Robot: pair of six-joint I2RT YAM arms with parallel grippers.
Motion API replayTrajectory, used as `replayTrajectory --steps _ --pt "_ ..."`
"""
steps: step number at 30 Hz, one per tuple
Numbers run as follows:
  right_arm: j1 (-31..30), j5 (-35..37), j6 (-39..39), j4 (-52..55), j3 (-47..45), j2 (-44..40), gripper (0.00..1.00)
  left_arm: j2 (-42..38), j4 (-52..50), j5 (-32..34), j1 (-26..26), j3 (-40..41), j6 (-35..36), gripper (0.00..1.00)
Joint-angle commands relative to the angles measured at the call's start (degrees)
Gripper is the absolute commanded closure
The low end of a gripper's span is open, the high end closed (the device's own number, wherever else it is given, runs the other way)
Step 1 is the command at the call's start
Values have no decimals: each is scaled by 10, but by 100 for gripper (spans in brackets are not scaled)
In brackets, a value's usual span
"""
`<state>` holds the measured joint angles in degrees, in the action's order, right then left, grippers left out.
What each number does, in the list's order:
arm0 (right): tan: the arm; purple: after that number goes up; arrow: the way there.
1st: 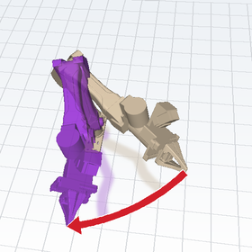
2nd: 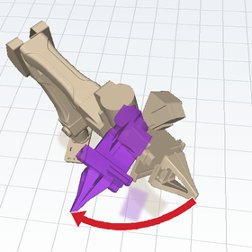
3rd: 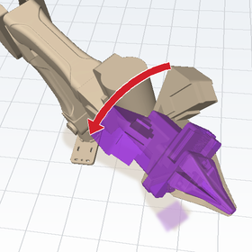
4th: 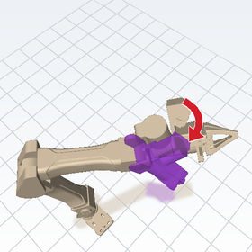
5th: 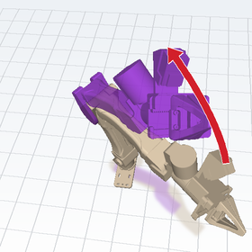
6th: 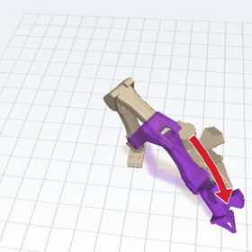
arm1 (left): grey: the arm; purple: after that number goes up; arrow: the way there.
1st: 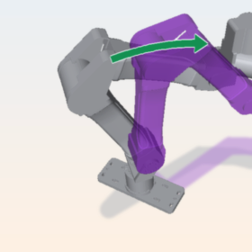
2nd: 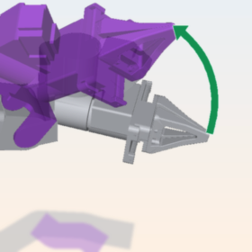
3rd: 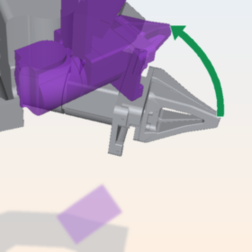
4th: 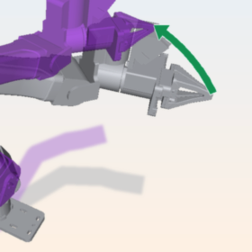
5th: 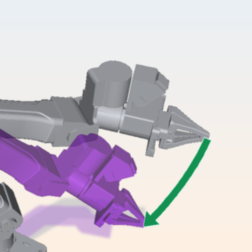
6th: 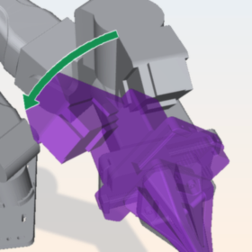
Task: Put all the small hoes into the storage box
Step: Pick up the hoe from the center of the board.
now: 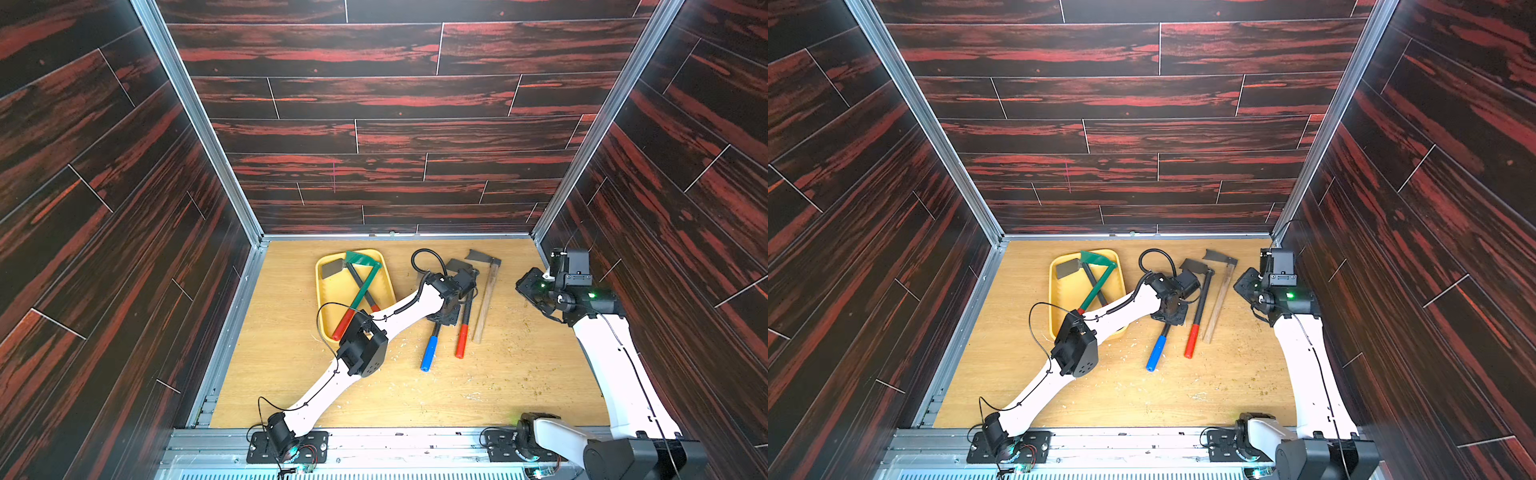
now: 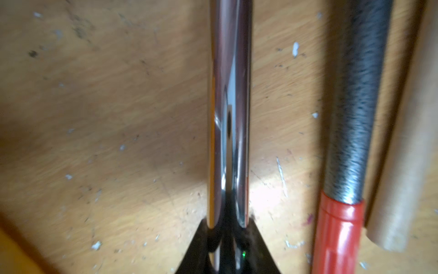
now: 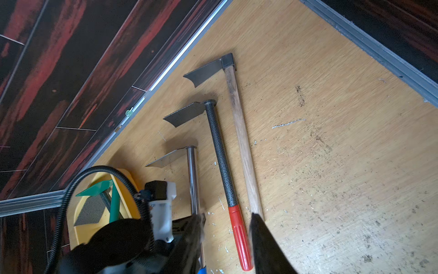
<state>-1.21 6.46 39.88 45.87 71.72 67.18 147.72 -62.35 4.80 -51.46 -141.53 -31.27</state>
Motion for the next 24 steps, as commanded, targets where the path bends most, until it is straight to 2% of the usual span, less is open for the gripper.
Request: replayTrajectory --steps 1,24 --pt "3 6 -4 6 12 -2 62 -61 -17 21 -3 -12 9 84" --pt "6 10 -6 2 18 1 62 -114 -76 65 -3 -73 52 84"
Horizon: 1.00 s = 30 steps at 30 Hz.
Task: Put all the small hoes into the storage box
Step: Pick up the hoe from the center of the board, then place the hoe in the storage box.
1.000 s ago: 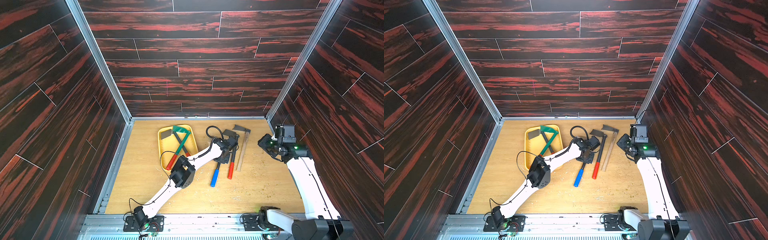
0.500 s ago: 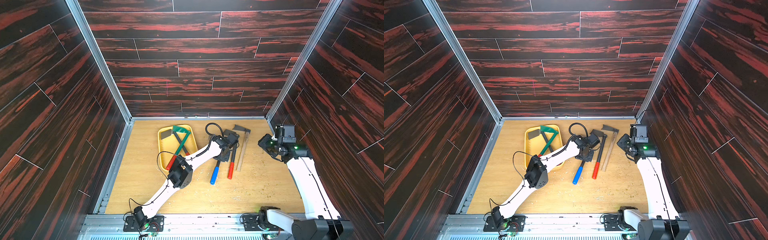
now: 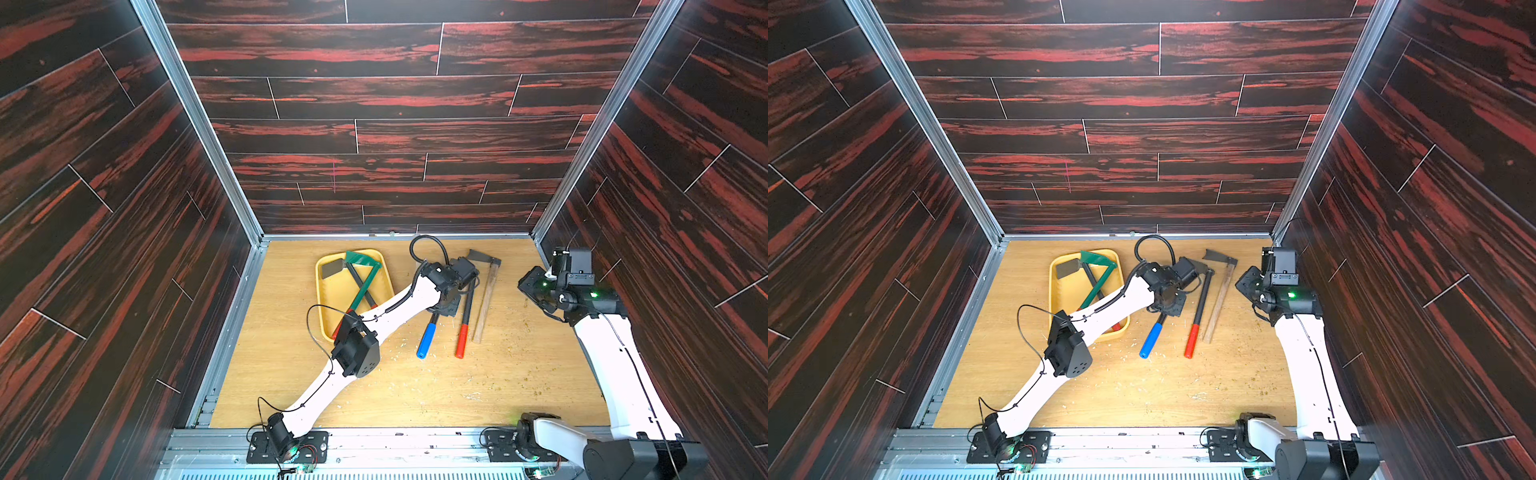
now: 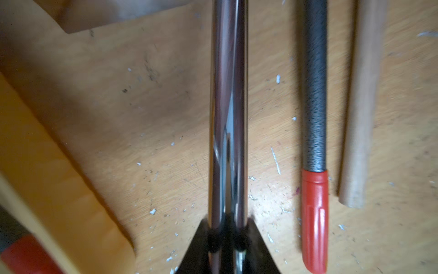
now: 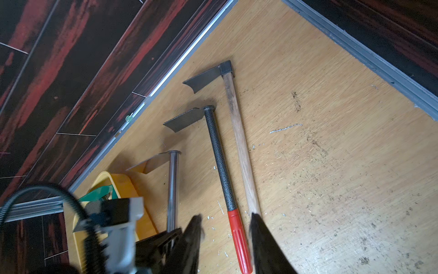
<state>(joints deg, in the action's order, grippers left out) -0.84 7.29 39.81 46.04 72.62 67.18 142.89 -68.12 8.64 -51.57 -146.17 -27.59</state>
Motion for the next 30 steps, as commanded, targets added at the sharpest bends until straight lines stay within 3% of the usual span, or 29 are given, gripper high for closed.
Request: replayTrajectory --steps 1,9,23,30 --pt "4 2 -5 0 10 2 62 -69 -19 28 -1 -28 19 84" --pt "4 -3 -5 -2 8 9 62 -114 -42 9 30 -12 29 84" --pt "4 -14 -1 -9 12 19 62 -237 -28 -12 89 140 56 84" --pt "3 -25 4 -16 8 27 62 -292 -5 11 110 220 50 83"
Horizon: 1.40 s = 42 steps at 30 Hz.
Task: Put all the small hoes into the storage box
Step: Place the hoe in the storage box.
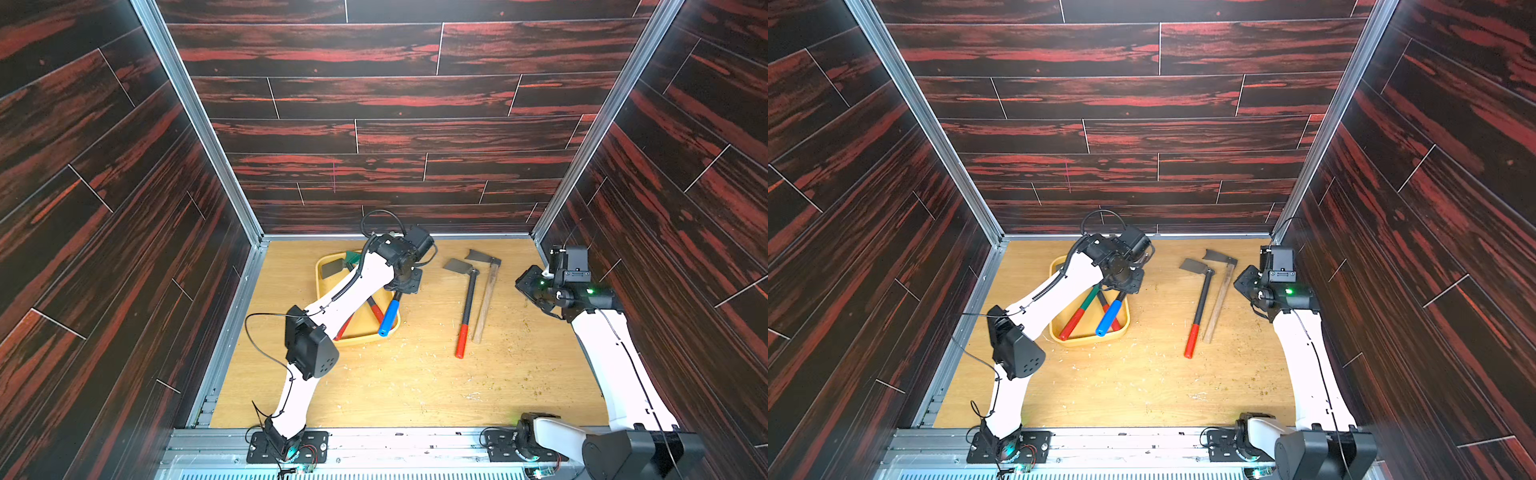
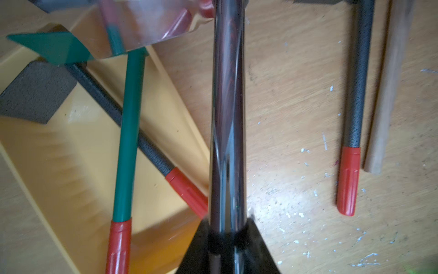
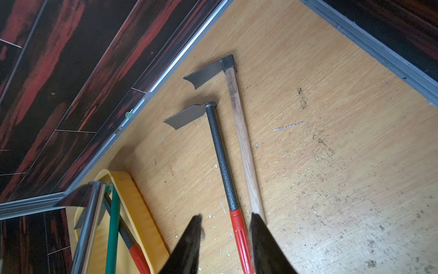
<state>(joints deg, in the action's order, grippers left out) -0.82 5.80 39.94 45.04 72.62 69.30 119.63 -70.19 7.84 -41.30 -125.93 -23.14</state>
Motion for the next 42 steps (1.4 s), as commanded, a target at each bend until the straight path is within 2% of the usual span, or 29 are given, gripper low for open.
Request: replayTrajectory --steps 1,10,19,32,42 --pt "3 -12 2 -6 7 6 62 -68 21 22 13 31 1 83" --pt "3 -20 4 -12 0 11 62 -136 104 35 52 152 -12 83" --pt "3 -18 3 -11 -2 9 62 -158 128 35 95 208 -18 84" --pt "3 -29 2 -18 -10 16 62 -150 142 91 118 243 -54 84" --pt "3 -30 0 -20 -16 17 62 -125 149 131 123 236 -90 84"
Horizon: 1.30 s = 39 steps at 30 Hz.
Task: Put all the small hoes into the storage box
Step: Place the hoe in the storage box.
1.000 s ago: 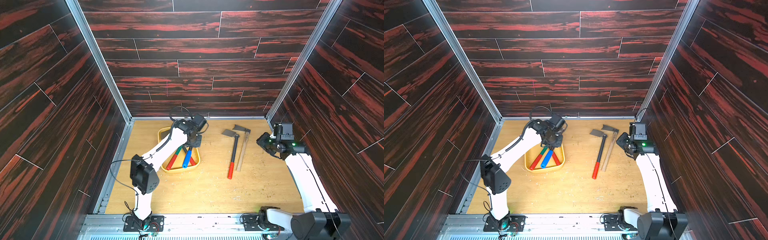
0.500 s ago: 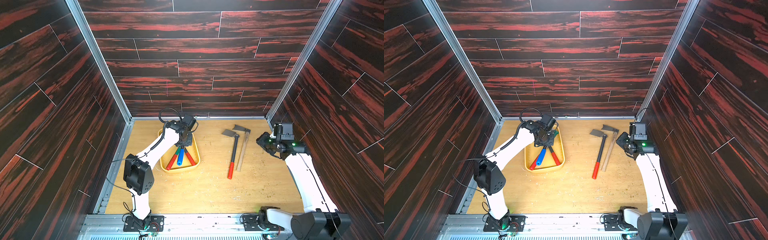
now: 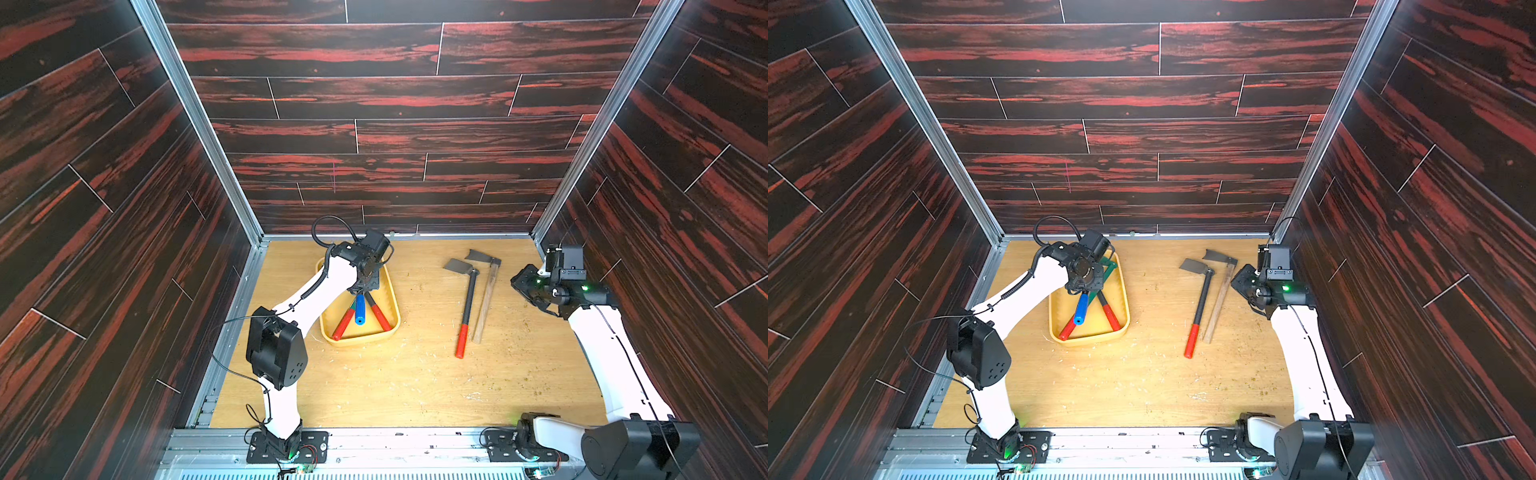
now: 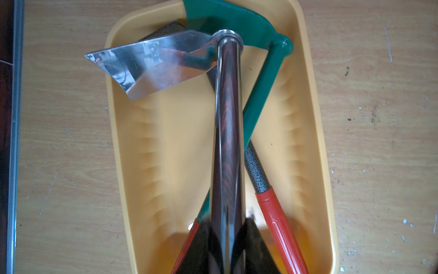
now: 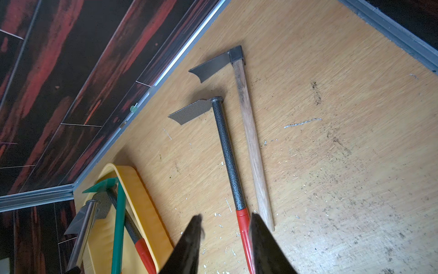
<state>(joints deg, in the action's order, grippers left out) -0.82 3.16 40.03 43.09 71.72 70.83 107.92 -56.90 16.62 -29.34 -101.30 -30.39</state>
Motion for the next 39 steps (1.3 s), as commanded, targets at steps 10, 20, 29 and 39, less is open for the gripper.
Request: replayTrajectory --steps 10,20,29,39 --pt "4 -4 -5 -1 -12 2 62 35 7 53 4 -37 -42 84" --pt "5 -6 -7 -1 -15 -2 62 72 18 67 4 -41 -63 84" --pt "9 -7 -10 4 -15 -7 62 107 28 60 5 -40 -74 84" --pt "14 -11 -10 7 -16 -10 62 134 47 47 4 -30 -86 84"
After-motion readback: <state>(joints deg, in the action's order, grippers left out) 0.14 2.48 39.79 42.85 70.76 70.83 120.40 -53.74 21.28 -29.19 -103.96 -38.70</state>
